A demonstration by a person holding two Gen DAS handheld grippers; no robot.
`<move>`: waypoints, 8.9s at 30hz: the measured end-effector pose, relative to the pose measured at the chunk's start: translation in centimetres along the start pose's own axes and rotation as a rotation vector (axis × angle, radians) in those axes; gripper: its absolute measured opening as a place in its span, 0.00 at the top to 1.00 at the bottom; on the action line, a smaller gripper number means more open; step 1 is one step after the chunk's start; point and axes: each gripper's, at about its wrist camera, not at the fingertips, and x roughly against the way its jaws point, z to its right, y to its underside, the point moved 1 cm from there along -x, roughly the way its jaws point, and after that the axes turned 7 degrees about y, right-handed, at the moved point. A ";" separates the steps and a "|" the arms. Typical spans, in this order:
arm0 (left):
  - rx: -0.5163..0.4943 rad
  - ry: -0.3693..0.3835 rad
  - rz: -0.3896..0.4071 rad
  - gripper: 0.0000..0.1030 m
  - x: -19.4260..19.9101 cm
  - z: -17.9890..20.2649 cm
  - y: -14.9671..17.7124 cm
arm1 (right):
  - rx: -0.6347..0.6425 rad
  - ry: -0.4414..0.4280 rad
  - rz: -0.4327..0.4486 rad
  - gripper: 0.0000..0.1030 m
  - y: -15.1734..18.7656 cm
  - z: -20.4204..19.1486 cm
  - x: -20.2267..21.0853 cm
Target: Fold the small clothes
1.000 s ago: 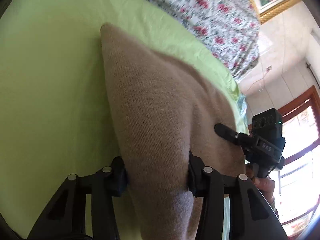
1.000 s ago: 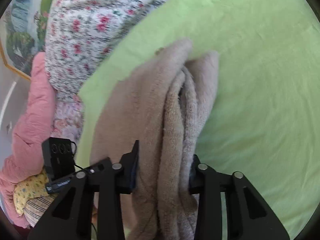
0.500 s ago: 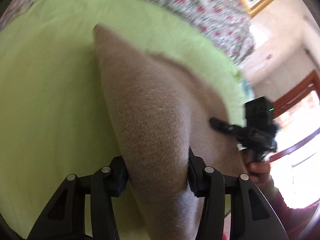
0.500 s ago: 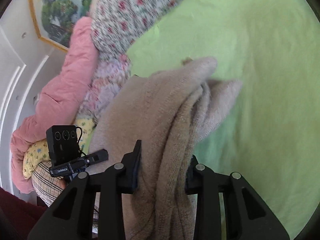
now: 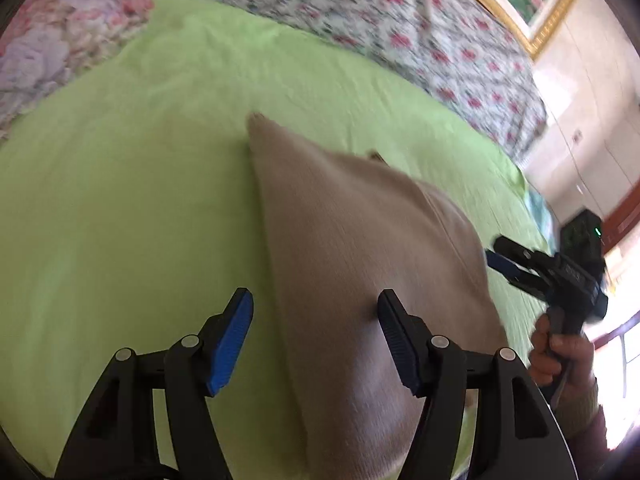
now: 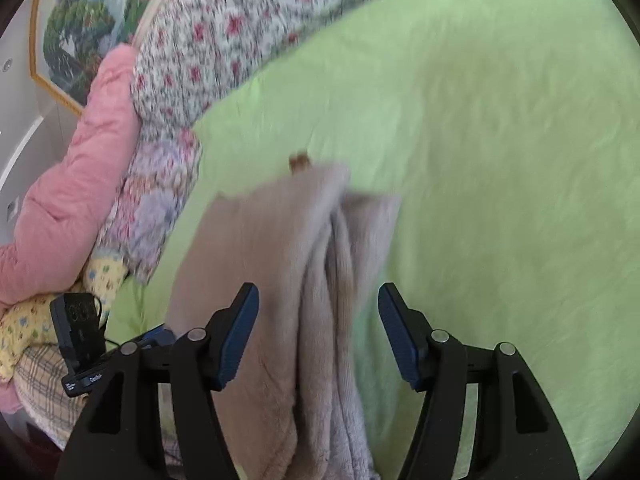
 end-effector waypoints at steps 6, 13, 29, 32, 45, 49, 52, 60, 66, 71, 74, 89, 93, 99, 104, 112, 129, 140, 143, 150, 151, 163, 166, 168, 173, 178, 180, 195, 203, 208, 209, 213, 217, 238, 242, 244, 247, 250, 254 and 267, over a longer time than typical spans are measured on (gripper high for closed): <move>0.042 -0.100 0.007 0.38 -1.7 -0.3 -2.2 | 0.004 0.007 -0.019 0.55 -1.9 -1.6 -2.4; -0.030 -0.150 -0.025 0.53 -4.0 2.0 -1.9 | 0.087 0.043 -0.036 0.90 -3.3 -3.3 -4.2; -0.260 -0.132 -0.027 0.52 0.6 5.3 2.7 | 0.001 -0.001 -0.017 0.62 -0.4 -0.3 0.8; -0.290 -0.107 -0.038 0.45 2.5 6.1 5.6 | 0.002 0.002 0.002 0.62 2.3 -0.2 3.5; -0.377 -0.222 -0.059 0.42 -0.2 7.8 12.2 | 0.059 0.051 -0.024 0.62 9.2 -1.3 4.7; -0.346 -0.223 -0.061 0.79 -0.5 7.0 12.4 | 0.081 0.045 -0.027 0.66 9.9 -1.8 4.0; -0.305 -0.227 -0.032 0.85 0.4 6.8 12.5 | 0.141 0.121 -0.059 0.94 10.2 -2.2 3.5; -0.304 -0.248 -0.063 0.89 -0.6 6.0 13.4 | 0.206 0.260 -0.112 0.94 10.5 1.0 2.3; -0.262 -0.200 -0.092 0.89 -0.2 5.1 13.0 | 0.195 0.257 -0.106 0.94 10.4 1.1 2.7; -0.257 -0.166 -0.146 0.86 0.9 5.1 13.3 | 0.135 0.237 -0.104 0.74 10.4 1.1 4.1; -0.263 -0.124 -0.146 0.86 2.7 5.1 13.4 | 0.129 0.234 -0.076 0.72 10.3 0.6 5.6; -0.247 0.021 -0.102 0.86 -0.6 7.3 9.3 | 0.217 0.156 -0.070 0.72 8.7 -4.0 3.2; -0.258 0.012 -0.127 0.88 -1.7 6.3 10.6 | 0.237 0.224 -0.086 0.73 10.5 -1.7 1.7; -0.235 0.019 -0.136 0.88 -1.4 6.5 10.6 | 0.220 0.197 -0.069 0.73 10.5 -1.5 2.8; -0.219 0.008 -0.133 0.87 -0.3 6.6 11.1 | 0.227 0.208 -0.056 0.72 11.4 -2.5 4.1; -0.205 -0.009 -0.045 0.51 1.6 6.7 6.8 | 0.181 0.157 0.020 0.65 8.8 -4.3 6.4; -0.040 0.034 -0.051 0.52 -8.9 2.4 -9.6 | 0.111 0.064 -0.076 0.63 -1.8 -4.5 -3.9; 0.008 -0.087 -0.113 0.48 -14.3 -1.2 -11.9 | 0.028 0.050 -0.071 0.63 -3.9 -1.3 -5.9; -0.035 -0.158 -0.091 0.48 -14.2 -0.5 -12.8 | 0.030 0.066 -0.055 0.63 -4.1 -1.5 -5.3; -0.009 -0.252 -0.032 0.52 -11.4 -2.0 -14.2 | 0.030 0.053 -0.008 0.63 -2.5 -2.7 -2.1; -0.005 -0.245 -0.020 0.52 -10.7 -1.8 -14.1 | 0.035 0.045 0.000 0.63 -2.1 -3.1 -1.4; -0.053 -0.152 0.028 0.47 -1.8 2.6 -4.6 | 0.106 0.046 0.015 0.50 4.0 -6.2 3.2; -0.086 -0.150 0.036 0.38 -0.6 4.2 -1.5 | 0.134 0.084 0.018 0.46 5.4 -6.4 3.9; -0.124 -0.170 0.048 0.36 0.3 5.2 0.2 | 0.163 0.116 0.024 0.44 6.4 -6.6 4.6; -0.163 -0.200 0.066 0.28 2.2 6.5 3.8 | 0.207 0.165 0.062 0.36 8.8 -6.8 6.2; -0.191 -0.236 0.090 0.19 3.7 7.2 7.0 | 0.247 0.219 0.099 0.23 11.4 -7.3 7.4; -0.206 -0.236 0.078 0.19 3.9 7.2 8.1 | 0.260 0.254 0.124 0.20 12.5 -7.3 7.8; -0.314 -0.306 -0.008 0.19 4.9 7.1 13.7 | 0.305 0.314 0.034 0.14 18.6 -6.8 8.7; -0.376 -0.313 -0.061 0.19 4.9 7.6 14.9 | 0.332 0.309 0.006 0.10 19.7 -7.6 8.6; -0.401 -0.316 -0.057 0.18 5.1 7.6 14.3 | 0.351 0.291 0.000 0.09 19.8 -8.5 8.1; -0.401 -0.312 -0.054 0.18 5.2 7.6 14.1 | 0.356 0.290 0.002 0.09 19.6 -8.7 8.1; -0.406 -0.316 -0.037 0.16 5.1 7.9 13.1 | 0.362 0.284 0.014 0.04 18.5 -9.0 7.9; -0.384 -0.321 -0.016 0.16 4.5 7.8 11.4 | 0.354 0.289 0.028 0.04 16.9 -9.0 7.2; -0.346 -0.342 -0.009 0.14 1.6 7.8 6.7 | 0.368 0.280 -0.010 0.03 11.4 -9.5 2.8; -0.339 -0.346 -0.005 0.14 1.4 8.1 6.5 | 0.364 0.277 -0.014 0.03 11.1 -9.6 2.5; -0.335 -0.346 -0.002 0.14 1.4 8.2 6.5 | 0.361 0.277 -0.016 0.03 11.0 -9.7 2.5; -0.334 -0.346 0.002 0.14 1.5 8.4 6.6 | 0.366 0.279 -0.016 0.03 10.9 -9.6 2.4; -0.334 -0.350 0.003 0.14 1.5 8.5 6.6 | 0.361 0.277 -0.018 0.03 10.8 -9.6 2.3; -0.328 -0.350 0.001 0.13 1.4 8.6 6.6 | 0.356 0.278 -0.021 0.03 10.4 -9.4 2.1; -0.319 -0.351 -0.004 0.13 1.3 8.9 6.5 | 0.347 0.269 -0.025 0.03 9.7 -9.2 1.8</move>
